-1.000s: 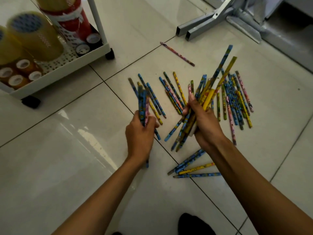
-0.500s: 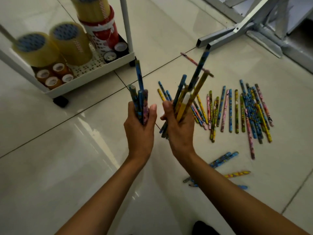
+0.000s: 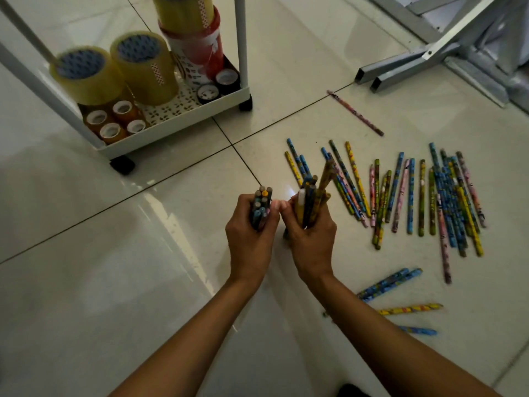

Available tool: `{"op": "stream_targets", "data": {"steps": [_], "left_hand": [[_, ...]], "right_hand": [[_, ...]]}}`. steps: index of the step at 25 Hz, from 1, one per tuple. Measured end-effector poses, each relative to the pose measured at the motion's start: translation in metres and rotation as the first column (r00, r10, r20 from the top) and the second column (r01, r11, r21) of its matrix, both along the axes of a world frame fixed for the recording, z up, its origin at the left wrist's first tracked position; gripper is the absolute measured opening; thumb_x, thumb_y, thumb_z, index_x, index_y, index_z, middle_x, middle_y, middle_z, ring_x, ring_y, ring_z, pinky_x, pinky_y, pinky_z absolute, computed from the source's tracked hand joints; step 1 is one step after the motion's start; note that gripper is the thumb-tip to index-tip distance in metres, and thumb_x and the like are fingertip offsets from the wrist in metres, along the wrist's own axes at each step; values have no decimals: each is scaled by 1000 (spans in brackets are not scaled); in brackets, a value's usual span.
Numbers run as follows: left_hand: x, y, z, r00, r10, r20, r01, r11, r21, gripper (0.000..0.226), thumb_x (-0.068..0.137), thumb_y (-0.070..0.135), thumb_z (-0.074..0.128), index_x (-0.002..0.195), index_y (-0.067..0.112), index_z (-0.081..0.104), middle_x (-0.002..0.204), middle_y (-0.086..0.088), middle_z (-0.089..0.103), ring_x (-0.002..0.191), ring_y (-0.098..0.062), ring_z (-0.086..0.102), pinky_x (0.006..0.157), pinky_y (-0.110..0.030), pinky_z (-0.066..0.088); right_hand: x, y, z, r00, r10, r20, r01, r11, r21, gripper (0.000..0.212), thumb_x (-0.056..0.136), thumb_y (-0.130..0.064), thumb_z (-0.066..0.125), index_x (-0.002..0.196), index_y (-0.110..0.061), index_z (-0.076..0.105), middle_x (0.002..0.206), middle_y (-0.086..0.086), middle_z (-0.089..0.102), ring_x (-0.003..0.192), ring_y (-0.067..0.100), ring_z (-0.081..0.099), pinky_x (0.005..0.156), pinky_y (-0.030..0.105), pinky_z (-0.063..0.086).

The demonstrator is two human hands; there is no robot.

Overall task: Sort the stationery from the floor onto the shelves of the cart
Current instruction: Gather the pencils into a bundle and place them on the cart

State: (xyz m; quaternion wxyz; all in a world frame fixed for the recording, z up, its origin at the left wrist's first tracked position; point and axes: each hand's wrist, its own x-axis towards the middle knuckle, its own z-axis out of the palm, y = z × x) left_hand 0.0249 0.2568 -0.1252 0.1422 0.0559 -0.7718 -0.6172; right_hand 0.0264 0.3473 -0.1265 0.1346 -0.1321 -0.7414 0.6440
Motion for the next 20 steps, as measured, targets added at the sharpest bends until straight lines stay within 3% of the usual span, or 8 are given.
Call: {"op": "stream_targets", "data": {"steps": [4, 6, 9, 13, 17, 20], "left_hand": [[-1, -1, -5, 999, 33, 42, -34, 999, 26, 22, 84, 44, 59, 91, 23, 55, 76, 5, 62, 66, -13, 63, 58, -31, 56], [-1, -1, -7, 999, 35, 42, -36, 999, 28, 31, 84, 46, 58, 92, 16, 56, 76, 3, 62, 68, -15, 63, 60, -31, 56], [-1, -3, -9, 999, 33, 33, -35, 999, 42, 41, 83, 50, 56, 93, 10, 56, 78, -3, 63, 74, -19, 64, 65, -29, 54], [-5, -5, -10, 998, 45, 44, -47, 998, 44, 42, 81, 50, 58, 95, 10, 55, 79, 2, 62, 74, -11, 63, 65, -17, 52], [-6, -4, -13, 1000, -4, 30, 4, 1000, -18, 34, 84, 43, 60, 94, 11, 54, 76, 6, 60, 66, -9, 61, 62, -20, 52], [-2, -6, -24, 997, -11, 76, 14, 999, -41, 34, 82, 45, 61, 94, 13, 55, 78, 9, 61, 69, -6, 63, 63, -19, 53]], "right_hand": [[-1, -1, -2, 999, 12, -30, -10, 998, 63, 20, 85, -15, 70, 101, -7, 61, 72, -13, 60, 67, -6, 59, 65, 8, 45], [-2, -3, -3, 999, 28, -37, -25, 997, 67, 32, 86, -23, 68, 109, -2, 60, 77, -8, 64, 68, -4, 61, 64, 14, 49], [-6, -3, -2, 999, -5, -49, 6, 1000, 18, 48, 87, -38, 60, 118, -1, 55, 88, 4, 69, 82, 12, 69, 70, 26, 55], [-8, -4, -6, 998, -21, -60, 22, 1000, 17, 34, 91, -33, 60, 111, -5, 55, 89, 5, 67, 82, 17, 67, 71, 32, 55], [-7, -4, -16, 998, 54, -42, -51, 997, 62, 24, 93, -27, 59, 104, -6, 54, 86, 4, 65, 76, 12, 64, 68, 20, 50], [-9, 1, -21, 997, 81, -16, -79, 991, 105, 26, 94, -29, 58, 102, -4, 55, 87, 4, 67, 79, 10, 65, 70, 20, 49]]}}
